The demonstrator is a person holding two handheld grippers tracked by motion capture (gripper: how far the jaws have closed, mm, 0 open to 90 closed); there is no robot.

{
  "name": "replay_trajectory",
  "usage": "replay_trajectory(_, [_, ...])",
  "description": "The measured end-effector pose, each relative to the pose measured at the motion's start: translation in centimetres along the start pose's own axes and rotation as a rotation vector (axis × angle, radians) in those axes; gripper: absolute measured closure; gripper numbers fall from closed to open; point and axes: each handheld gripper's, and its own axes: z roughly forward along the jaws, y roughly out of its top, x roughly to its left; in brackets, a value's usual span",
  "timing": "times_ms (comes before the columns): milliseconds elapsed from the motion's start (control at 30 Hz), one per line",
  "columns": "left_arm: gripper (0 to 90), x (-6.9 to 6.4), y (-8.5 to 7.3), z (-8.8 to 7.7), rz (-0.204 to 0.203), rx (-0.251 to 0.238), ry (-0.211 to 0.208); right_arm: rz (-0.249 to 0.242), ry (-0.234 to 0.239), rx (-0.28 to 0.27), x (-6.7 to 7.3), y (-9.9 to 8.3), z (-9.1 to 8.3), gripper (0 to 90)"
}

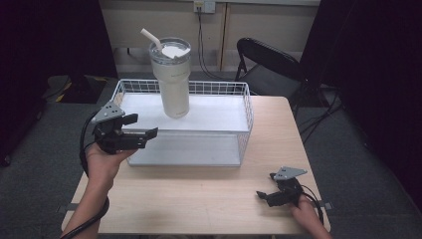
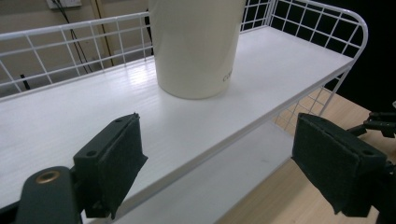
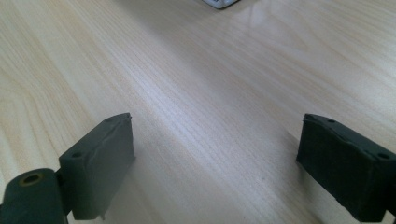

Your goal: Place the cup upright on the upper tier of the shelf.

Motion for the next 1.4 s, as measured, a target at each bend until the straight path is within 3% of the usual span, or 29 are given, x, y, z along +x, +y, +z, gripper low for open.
replay_trajectory(633, [15.9,-0.2,-3.7,-0.7,-0.012,0.011,-0.014,0.0,0.0,0.0,0.0,0.0,0.0,10.0])
replay_trajectory(1400, [16.1,0.2,-8.3,-0.4,-0.07,0.015,-0.023,0.001,0.0,0.0,0.0,0.0,0.0,10.1])
